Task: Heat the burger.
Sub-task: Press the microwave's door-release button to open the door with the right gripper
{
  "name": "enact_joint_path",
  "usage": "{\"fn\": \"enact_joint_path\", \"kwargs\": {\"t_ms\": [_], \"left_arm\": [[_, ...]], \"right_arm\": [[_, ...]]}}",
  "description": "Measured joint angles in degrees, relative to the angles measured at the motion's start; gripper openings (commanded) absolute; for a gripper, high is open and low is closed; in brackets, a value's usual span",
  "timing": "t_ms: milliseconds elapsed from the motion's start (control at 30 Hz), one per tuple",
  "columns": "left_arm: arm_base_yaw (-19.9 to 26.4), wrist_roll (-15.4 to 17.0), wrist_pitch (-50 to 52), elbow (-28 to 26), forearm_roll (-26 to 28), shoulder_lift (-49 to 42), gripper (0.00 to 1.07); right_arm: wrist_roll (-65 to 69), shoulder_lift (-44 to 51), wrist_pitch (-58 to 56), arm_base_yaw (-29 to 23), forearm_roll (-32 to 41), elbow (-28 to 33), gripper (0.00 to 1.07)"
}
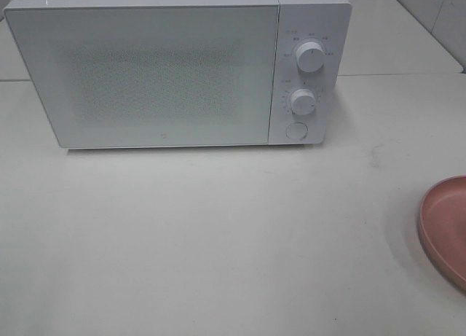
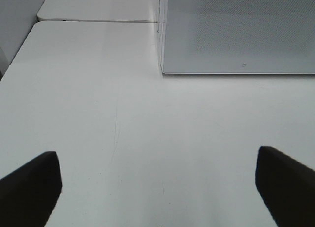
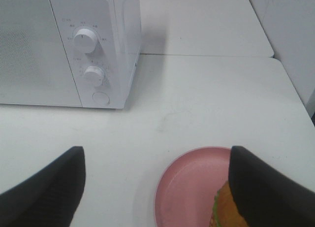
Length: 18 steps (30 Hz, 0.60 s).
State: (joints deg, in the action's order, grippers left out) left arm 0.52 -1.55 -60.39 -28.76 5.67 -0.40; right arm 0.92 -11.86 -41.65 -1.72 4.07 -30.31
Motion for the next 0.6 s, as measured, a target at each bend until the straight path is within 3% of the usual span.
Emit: {"fn": "enact_joint_path", "kwargs": {"t_ms": [600], "left_arm": [[0.0,0.0,0.0,0.0,0.0,0.0,1.00]], "right_arm": [[0.0,-16.4,14.7,0.0,0.2,0.0,0.76]]}}
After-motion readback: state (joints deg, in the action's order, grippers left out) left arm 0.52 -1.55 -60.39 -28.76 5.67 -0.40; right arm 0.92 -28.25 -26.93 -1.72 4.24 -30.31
